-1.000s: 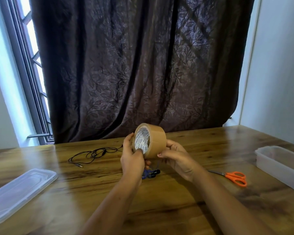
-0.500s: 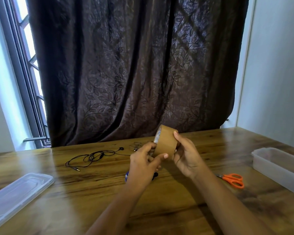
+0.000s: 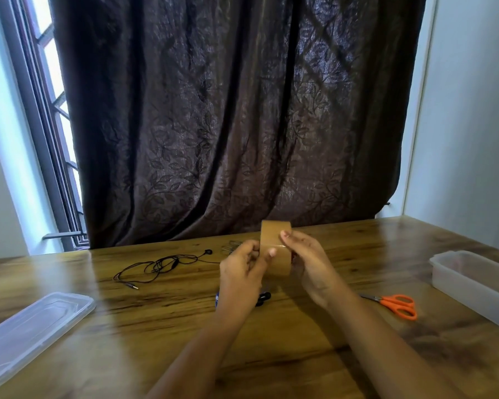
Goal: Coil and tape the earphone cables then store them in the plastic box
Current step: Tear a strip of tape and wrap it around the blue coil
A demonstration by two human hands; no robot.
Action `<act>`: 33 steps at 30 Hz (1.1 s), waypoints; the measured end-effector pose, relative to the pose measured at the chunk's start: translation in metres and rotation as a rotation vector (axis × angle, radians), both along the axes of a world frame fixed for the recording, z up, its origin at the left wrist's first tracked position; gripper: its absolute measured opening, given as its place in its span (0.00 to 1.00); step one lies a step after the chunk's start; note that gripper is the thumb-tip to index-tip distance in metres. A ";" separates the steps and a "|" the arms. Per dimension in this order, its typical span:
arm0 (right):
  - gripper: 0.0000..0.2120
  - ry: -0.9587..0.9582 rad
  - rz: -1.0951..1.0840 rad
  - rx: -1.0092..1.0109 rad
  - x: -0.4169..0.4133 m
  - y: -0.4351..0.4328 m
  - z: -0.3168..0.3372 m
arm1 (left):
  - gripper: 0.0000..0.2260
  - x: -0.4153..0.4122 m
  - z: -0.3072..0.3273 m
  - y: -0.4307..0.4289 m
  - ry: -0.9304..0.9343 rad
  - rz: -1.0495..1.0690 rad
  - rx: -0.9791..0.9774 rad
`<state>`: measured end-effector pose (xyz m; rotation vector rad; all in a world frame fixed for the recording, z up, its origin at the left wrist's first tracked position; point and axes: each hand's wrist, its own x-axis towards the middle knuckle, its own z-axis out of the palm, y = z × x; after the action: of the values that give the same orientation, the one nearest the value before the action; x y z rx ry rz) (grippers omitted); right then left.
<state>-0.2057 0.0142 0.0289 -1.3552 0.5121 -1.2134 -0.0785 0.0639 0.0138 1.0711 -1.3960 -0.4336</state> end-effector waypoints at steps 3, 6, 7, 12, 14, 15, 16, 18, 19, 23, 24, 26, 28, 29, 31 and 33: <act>0.15 0.054 0.039 -0.036 0.002 0.002 -0.003 | 0.19 0.003 -0.003 -0.003 0.104 0.031 0.046; 0.16 0.100 0.040 -0.068 0.001 0.002 -0.002 | 0.20 0.003 -0.001 -0.005 0.225 0.042 0.069; 0.15 0.115 0.045 -0.080 0.001 0.003 -0.002 | 0.19 0.003 0.000 -0.006 0.277 0.029 0.080; 0.18 0.257 0.057 -0.127 -0.001 0.004 -0.002 | 0.14 0.003 0.003 -0.006 0.618 -0.114 0.173; 0.18 0.286 0.057 -0.126 -0.001 0.003 -0.003 | 0.11 0.005 0.005 -0.006 0.700 -0.164 0.201; 0.17 0.281 0.047 -0.125 -0.001 0.002 -0.004 | 0.11 0.006 0.005 -0.006 0.685 -0.193 0.208; 0.16 0.266 0.028 -0.130 -0.001 0.001 -0.004 | 0.11 0.006 0.005 -0.005 0.633 -0.216 0.210; 0.12 0.219 -0.032 -0.149 -0.001 -0.001 -0.004 | 0.10 0.003 0.004 -0.003 0.469 -0.235 0.205; 0.11 0.185 -0.060 -0.155 -0.001 -0.001 -0.003 | 0.11 0.001 0.003 -0.004 0.385 -0.239 0.202; 0.11 0.090 -0.151 -0.115 -0.003 -0.003 0.000 | 0.20 -0.008 -0.005 -0.004 0.103 -0.216 0.201; 0.11 0.090 -0.159 -0.106 -0.003 -0.003 0.000 | 0.21 -0.010 -0.007 -0.004 0.065 -0.190 0.197; 0.11 0.097 -0.133 -0.096 -0.003 -0.003 0.000 | 0.19 -0.011 -0.007 0.000 0.058 -0.157 0.179; 0.10 0.121 -0.083 -0.098 -0.001 -0.004 -0.002 | 0.16 -0.011 -0.007 0.002 0.089 -0.139 0.164; 0.11 0.139 -0.061 -0.107 -0.001 -0.004 -0.003 | 0.15 -0.010 -0.006 0.002 0.105 -0.124 0.167; 0.15 0.162 -0.022 -0.128 -0.002 -0.005 -0.004 | 0.15 -0.007 -0.005 0.000 0.144 -0.122 0.185; 0.19 0.176 0.022 -0.142 -0.003 -0.005 -0.003 | 0.16 -0.005 -0.005 -0.001 0.193 -0.132 0.210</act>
<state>-0.2086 0.0087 0.0258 -1.5943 0.5405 -1.1355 -0.0835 0.0626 0.0091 1.0773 -1.2729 -0.7736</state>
